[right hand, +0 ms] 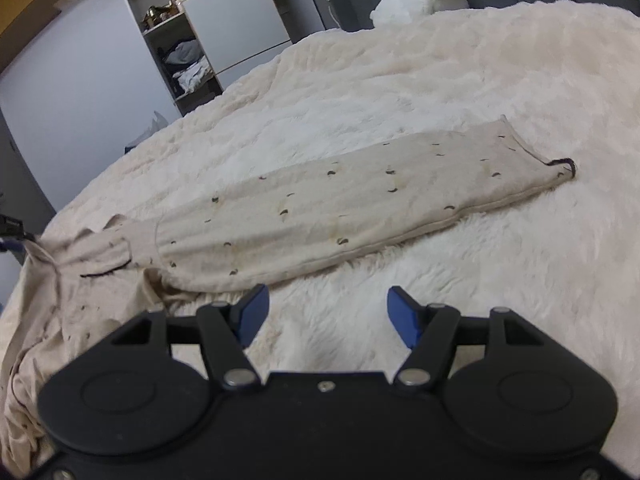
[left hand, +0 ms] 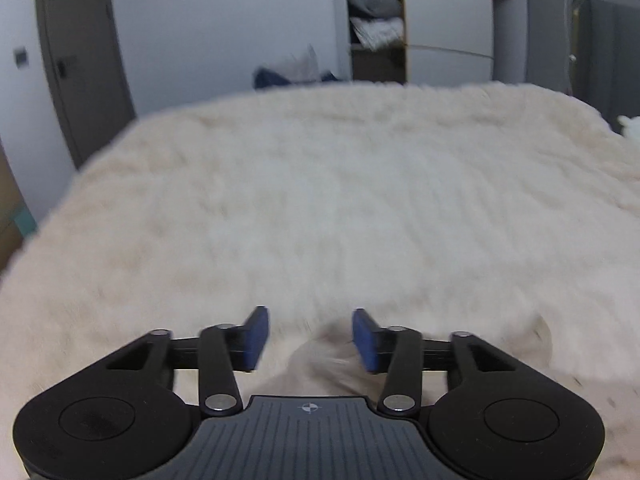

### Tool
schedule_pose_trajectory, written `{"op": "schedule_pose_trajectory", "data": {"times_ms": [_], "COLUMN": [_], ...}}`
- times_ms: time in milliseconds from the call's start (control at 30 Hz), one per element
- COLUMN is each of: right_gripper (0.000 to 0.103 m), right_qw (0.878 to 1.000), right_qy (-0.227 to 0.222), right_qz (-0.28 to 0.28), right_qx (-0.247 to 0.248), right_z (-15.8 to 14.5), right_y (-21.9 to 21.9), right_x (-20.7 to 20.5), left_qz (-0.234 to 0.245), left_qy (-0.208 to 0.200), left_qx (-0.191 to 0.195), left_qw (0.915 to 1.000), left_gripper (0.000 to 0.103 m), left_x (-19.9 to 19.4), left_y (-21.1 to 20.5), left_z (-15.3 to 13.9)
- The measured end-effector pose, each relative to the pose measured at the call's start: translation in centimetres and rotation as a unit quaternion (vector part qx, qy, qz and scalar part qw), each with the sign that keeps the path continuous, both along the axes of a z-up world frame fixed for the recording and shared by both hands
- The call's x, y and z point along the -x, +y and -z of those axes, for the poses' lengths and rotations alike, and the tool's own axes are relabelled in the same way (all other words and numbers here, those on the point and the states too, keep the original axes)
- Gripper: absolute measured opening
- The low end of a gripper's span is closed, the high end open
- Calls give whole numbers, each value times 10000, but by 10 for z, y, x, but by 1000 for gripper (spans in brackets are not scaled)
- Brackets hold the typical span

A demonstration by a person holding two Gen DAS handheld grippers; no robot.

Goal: Fold clothes

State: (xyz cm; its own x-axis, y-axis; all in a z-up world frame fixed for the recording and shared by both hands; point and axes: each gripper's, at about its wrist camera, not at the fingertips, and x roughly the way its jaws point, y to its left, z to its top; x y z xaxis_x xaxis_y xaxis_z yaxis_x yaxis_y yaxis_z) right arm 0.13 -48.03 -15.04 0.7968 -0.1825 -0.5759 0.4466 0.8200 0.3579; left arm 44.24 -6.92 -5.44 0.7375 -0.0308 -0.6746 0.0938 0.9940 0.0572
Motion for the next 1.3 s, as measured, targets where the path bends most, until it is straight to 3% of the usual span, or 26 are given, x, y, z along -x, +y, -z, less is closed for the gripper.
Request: {"op": "schedule_pose_trajectory", "data": {"times_ms": [200, 367, 567, 800, 933, 1067, 1133, 1300], "right_gripper": [64, 64, 63, 63, 63, 58, 58, 54], "right_qw": [9996, 9971, 9884, 9539, 9364, 9169, 9064, 9025], "right_qy": [135, 357, 481, 406, 529, 769, 936, 1319], "right_qz": [-85, -274, -1261, -2812, -3177, -3559, -3817, -4063], "right_qx": [234, 615, 703, 966, 1395, 1633, 1546, 551], "right_z": [-2, -5, -33, -97, -115, -121, -118, -114], "right_y": [9, 25, 73, 171, 217, 261, 283, 306], "right_x": [-2, -9, -48, -156, -210, -269, -302, -368], "left_qz": [199, 337, 468, -125, -521, -557, -574, -618], "left_qy": [197, 30, -160, -125, -147, 47, 144, 387], "left_qx": [675, 863, 1041, 108, -113, -3, 52, 189], "left_qw": [9973, 9957, 9933, 9998, 9985, 9984, 9982, 9972], "left_gripper": [75, 79, 79, 80, 83, 83, 83, 83], "left_x": [71, 131, 200, 186, 177, 171, 168, 161], "left_y": [43, 68, 97, 119, 151, 173, 184, 211], "left_z": [18, 33, 51, 76, 79, 84, 86, 93]}}
